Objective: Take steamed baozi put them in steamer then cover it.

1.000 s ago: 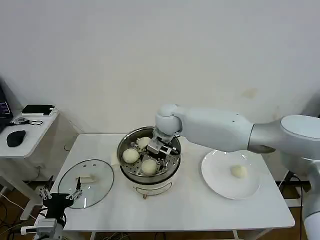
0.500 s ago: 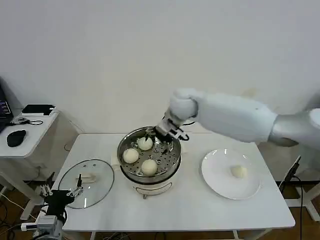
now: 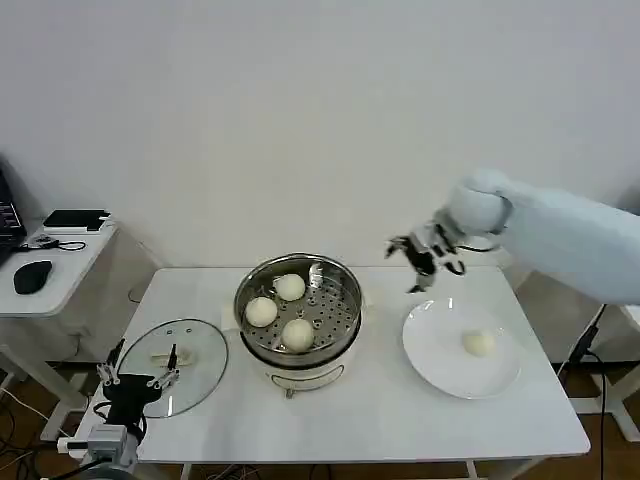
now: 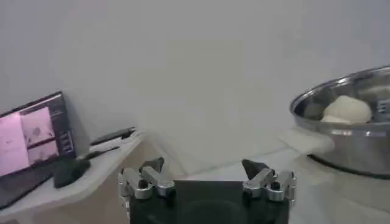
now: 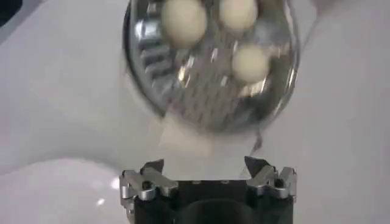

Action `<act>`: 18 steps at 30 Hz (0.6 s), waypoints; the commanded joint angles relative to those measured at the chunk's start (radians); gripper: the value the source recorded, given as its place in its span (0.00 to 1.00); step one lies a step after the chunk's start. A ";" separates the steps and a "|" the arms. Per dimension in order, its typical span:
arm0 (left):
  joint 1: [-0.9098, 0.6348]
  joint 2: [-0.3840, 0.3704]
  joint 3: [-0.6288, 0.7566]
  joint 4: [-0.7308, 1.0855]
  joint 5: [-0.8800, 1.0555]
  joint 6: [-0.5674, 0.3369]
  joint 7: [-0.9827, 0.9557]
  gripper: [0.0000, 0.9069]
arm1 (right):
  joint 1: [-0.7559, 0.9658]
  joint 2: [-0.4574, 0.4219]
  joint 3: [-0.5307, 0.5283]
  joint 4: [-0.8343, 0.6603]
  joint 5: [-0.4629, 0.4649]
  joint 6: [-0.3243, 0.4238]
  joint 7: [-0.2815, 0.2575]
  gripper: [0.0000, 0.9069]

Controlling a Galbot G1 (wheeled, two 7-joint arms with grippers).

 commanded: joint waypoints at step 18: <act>-0.009 0.005 0.023 0.030 0.008 -0.001 0.002 1.00 | -0.561 -0.197 0.384 -0.152 -0.224 -0.026 0.026 1.00</act>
